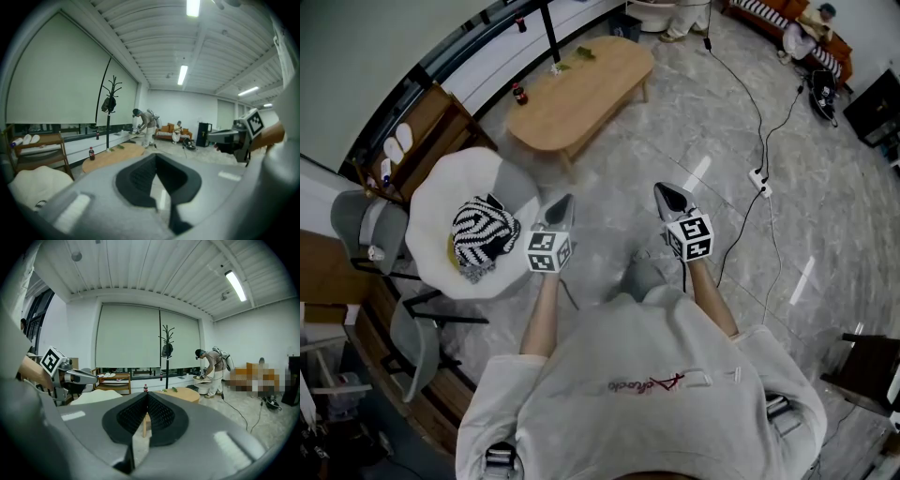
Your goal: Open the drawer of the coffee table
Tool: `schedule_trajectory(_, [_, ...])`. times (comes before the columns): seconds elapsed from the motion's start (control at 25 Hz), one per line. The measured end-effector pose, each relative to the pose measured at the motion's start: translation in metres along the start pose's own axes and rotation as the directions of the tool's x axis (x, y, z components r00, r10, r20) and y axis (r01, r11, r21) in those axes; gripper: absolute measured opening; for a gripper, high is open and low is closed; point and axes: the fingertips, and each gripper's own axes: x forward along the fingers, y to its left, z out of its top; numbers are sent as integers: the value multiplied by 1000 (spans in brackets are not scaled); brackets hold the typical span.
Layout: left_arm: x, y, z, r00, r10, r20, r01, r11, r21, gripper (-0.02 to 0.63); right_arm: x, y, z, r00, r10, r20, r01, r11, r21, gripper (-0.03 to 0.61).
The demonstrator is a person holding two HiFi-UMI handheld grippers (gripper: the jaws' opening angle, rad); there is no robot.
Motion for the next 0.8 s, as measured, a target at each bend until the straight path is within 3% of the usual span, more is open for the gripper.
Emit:
schedule_trajectory(0.32, [29, 5, 7, 1000, -19, 1, 19, 1000, 7, -2, 13, -18, -2, 1000, -4, -5, 4, 1000, 3, 3])
schedule_trajectory(0.8, [140, 39, 39, 1000, 1, -6, -1, 1000, 14, -1, 97, -109, 8, 1000, 12, -1, -12, 1000, 28, 3])
